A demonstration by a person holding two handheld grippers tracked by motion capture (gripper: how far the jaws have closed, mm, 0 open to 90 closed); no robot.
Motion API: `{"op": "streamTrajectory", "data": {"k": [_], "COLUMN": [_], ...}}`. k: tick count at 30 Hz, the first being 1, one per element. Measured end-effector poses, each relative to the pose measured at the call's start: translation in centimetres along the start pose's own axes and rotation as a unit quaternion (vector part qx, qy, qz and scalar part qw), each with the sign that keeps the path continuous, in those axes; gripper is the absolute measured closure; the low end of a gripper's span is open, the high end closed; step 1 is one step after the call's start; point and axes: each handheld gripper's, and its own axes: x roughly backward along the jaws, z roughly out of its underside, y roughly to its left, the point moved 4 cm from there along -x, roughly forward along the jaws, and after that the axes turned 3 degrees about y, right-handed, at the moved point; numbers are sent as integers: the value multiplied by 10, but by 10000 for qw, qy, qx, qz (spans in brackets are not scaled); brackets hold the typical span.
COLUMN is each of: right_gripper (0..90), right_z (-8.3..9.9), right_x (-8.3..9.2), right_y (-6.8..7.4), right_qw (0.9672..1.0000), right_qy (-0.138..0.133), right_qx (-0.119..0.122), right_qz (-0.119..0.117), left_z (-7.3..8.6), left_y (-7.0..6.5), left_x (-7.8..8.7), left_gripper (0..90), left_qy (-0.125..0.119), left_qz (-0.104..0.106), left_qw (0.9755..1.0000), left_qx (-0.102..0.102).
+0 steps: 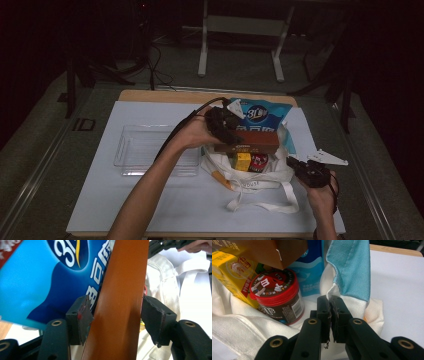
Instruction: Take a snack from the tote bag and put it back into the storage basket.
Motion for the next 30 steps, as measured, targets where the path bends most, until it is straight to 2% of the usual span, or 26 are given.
{"op": "streamTrajectory", "data": {"k": [7, 14, 18, 30], "right_gripper": [857, 856, 855, 854], "right_z": [0, 1, 1, 1], "right_x": [0, 0, 0, 0], "right_y": [0, -1, -1, -1], "right_qw": [10000, 10000, 10000, 10000], "right_qy": [9, 7, 5, 20], "right_qx": [-5, -5, -4, -17], "right_qz": [-15, -32, -37, -55], "left_z": [-8, -14, -18, -24], "left_y": [0, 1, 2, 4], "left_x": [-9, -15, -21, -31], "left_gripper": [379, 365, 359, 371], "left_qy": [304, 423, 664, 962], "left_qz": [141, 321, 395, 549], "left_qw": [9994, 9985, 9969, 9936], "left_qx": [-92, -101, -152, -208]}}
